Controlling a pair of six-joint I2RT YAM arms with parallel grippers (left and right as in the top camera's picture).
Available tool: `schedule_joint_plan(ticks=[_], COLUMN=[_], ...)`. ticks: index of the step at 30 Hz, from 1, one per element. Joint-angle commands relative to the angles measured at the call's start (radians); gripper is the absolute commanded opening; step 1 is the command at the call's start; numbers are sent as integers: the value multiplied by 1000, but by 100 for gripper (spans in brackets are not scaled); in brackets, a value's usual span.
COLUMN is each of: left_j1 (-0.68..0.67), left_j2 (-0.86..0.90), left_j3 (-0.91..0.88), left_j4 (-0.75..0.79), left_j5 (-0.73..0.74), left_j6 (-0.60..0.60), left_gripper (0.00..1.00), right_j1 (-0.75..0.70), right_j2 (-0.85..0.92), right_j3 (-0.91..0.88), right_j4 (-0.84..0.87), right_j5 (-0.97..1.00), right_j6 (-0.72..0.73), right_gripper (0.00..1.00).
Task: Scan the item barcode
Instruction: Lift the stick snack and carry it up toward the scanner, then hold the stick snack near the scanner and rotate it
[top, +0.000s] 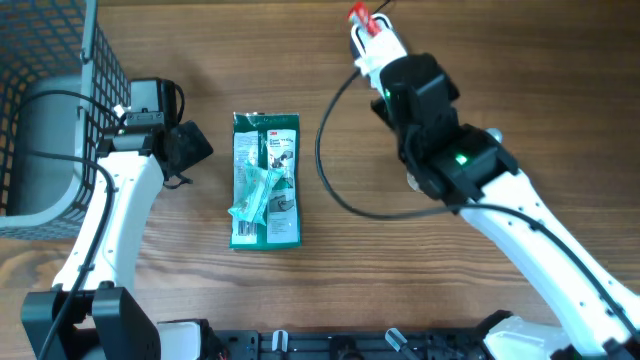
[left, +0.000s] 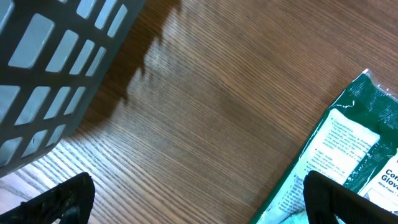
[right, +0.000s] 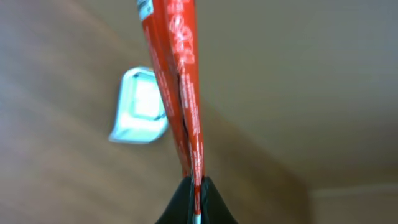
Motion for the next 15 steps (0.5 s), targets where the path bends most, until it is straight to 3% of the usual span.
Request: schedule_joint_plan(ticks=[1,5,11,15], left_j1=[4,4,4,4], left_j2=[6,7,7,7], left_j3=[5,5,5,5], left_j4=[1,1,1,1], left_j5=[-2,-2,-2,-2], left_j6=[-10,-10,-10,-10], left_gripper=[100,100,100,100], right_j1=[-1,-11,-51,-54], right_j2=[108,235,443,537], right_j3=[15,15,15,15], right_j4=[135,303,479,493], right_j5=[193,285,311,312], right_j6=[-299,-484,-513,-515], right_gripper=[4,4,4,4])
